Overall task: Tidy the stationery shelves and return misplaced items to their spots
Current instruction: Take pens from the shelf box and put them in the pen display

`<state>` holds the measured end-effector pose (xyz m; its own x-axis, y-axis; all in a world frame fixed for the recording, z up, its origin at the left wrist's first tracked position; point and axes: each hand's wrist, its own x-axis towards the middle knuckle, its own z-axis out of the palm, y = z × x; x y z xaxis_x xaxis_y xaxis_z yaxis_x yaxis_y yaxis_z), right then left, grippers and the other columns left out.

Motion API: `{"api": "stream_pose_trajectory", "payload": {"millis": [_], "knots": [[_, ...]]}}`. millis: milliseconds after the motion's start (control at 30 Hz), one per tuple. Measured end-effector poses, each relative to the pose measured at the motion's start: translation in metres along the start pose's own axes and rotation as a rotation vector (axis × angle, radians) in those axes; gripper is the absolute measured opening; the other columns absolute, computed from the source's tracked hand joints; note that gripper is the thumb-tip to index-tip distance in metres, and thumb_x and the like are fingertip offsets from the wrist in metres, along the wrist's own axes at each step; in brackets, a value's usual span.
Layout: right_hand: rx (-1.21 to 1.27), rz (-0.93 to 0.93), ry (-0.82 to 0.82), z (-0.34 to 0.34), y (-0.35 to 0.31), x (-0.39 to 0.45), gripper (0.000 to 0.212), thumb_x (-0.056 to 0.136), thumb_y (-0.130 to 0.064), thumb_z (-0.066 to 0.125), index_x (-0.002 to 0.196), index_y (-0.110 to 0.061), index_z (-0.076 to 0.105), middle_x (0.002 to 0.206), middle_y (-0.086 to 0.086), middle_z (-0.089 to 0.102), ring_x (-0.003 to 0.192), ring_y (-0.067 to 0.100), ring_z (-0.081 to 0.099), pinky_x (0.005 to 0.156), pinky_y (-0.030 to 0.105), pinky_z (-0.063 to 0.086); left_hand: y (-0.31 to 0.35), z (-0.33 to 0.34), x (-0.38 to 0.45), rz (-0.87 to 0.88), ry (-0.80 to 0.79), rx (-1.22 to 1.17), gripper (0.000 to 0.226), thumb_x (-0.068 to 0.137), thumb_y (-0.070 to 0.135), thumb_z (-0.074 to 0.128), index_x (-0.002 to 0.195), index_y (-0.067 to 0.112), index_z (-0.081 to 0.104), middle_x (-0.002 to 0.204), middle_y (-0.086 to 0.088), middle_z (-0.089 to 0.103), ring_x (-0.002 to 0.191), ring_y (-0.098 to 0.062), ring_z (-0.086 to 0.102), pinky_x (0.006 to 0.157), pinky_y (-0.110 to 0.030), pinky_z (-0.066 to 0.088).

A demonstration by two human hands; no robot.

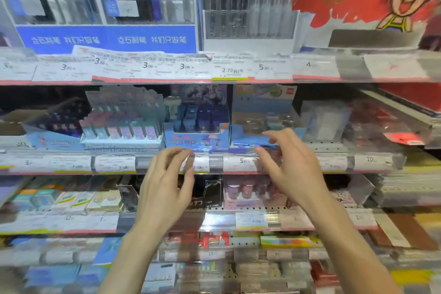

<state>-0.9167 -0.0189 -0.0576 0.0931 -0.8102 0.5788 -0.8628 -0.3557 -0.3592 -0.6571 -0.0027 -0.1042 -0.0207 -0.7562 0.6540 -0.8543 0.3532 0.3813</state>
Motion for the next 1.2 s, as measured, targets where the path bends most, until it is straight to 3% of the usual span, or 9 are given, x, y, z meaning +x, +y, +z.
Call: {"api": "stream_pose_trajectory", "payload": {"millis": [200, 333, 467, 600, 700, 867, 1033, 1200], "knots": [[-0.069, -0.194, -0.241, 0.012, -0.029, 0.048, 0.023, 0.094, -0.038, 0.061, 0.108, -0.023, 0.071, 0.098, -0.009, 0.060, 0.091, 0.017, 0.060, 0.079, 0.034, 0.049, -0.012, -0.002, 0.012, 0.040, 0.000, 0.022, 0.034, 0.093, 0.030, 0.054, 0.125, 0.020, 0.062, 0.121, 0.006, 0.051, 0.112, -0.015, 0.051, 0.077, -0.026, 0.043], [-0.103, -0.192, -0.332, 0.015, -0.032, 0.056, 0.019, 0.094, -0.033, 0.060, 0.106, -0.025, 0.074, 0.094, -0.013, 0.061, 0.092, 0.015, 0.062, 0.080, 0.030, 0.049, -0.017, -0.002, 0.017, 0.048, 0.003, 0.003, 0.033, 0.093, 0.025, 0.058, 0.125, 0.021, 0.062, 0.118, 0.005, 0.051, 0.107, -0.014, 0.052, 0.076, -0.025, 0.040], [-0.124, -0.189, -0.381, 0.015, -0.033, 0.057, 0.020, 0.095, -0.031, 0.059, 0.105, -0.026, 0.075, 0.103, -0.010, 0.069, 0.096, 0.015, 0.062, 0.085, 0.034, 0.051, -0.018, -0.001, 0.023, 0.027, -0.016, -0.023, 0.032, 0.095, 0.025, 0.059, 0.127, 0.022, 0.063, 0.113, 0.006, 0.047, 0.086, -0.010, 0.048, 0.074, -0.024, 0.038], [-0.142, -0.182, -0.455, 0.014, -0.034, 0.062, 0.020, 0.094, -0.030, 0.057, 0.100, -0.023, 0.075, 0.103, -0.005, 0.068, 0.097, 0.019, 0.062, 0.084, 0.040, 0.052, -0.015, -0.001, 0.030, 0.017, -0.021, 0.004, 0.026, 0.095, 0.028, 0.059, 0.119, 0.020, 0.068, 0.107, 0.008, 0.045, 0.092, -0.008, 0.046, 0.073, -0.023, 0.035], [-0.151, -0.165, -0.483, 0.014, -0.036, 0.066, 0.018, 0.095, -0.030, 0.057, 0.105, -0.023, 0.069, 0.104, -0.005, 0.065, 0.097, 0.018, 0.060, 0.085, 0.037, 0.051, -0.015, -0.001, 0.034, 0.014, -0.016, 0.028, 0.021, 0.096, 0.031, 0.059, 0.111, 0.020, 0.069, 0.107, 0.006, 0.049, 0.095, -0.011, 0.049, 0.071, -0.025, 0.037], [-0.143, -0.162, -0.525, 0.014, -0.036, 0.069, 0.012, 0.094, -0.027, 0.057, 0.104, -0.023, 0.061, 0.090, -0.009, 0.059, 0.086, 0.018, 0.056, 0.079, 0.036, 0.050, -0.014, -0.001, 0.041, 0.038, -0.051, 0.075, 0.019, 0.098, 0.036, 0.052, 0.102, 0.022, 0.066, 0.101, 0.013, 0.061, 0.098, -0.012, 0.045, 0.074, -0.031, 0.046], [-0.091, -0.149, -0.506, 0.015, -0.034, 0.070, 0.011, 0.093, -0.027, 0.060, 0.104, -0.026, 0.062, 0.080, -0.016, 0.056, 0.080, 0.014, 0.054, 0.074, 0.031, 0.046, -0.015, -0.002, 0.046, 0.046, -0.064, 0.100, 0.021, 0.098, 0.036, 0.053, 0.105, 0.024, 0.068, 0.099, 0.012, 0.064, 0.098, -0.013, 0.046, 0.071, -0.027, 0.041], [-0.037, -0.130, -0.450, 0.014, -0.032, 0.068, 0.016, 0.091, -0.028, 0.065, 0.107, -0.026, 0.064, 0.084, -0.017, 0.057, 0.080, 0.010, 0.053, 0.072, 0.025, 0.038, -0.016, -0.002, 0.048, 0.038, -0.072, 0.088, 0.022, 0.098, 0.038, 0.053, 0.107, 0.025, 0.068, 0.097, 0.013, 0.059, 0.100, -0.013, 0.046, 0.069, -0.027, 0.039]]}}
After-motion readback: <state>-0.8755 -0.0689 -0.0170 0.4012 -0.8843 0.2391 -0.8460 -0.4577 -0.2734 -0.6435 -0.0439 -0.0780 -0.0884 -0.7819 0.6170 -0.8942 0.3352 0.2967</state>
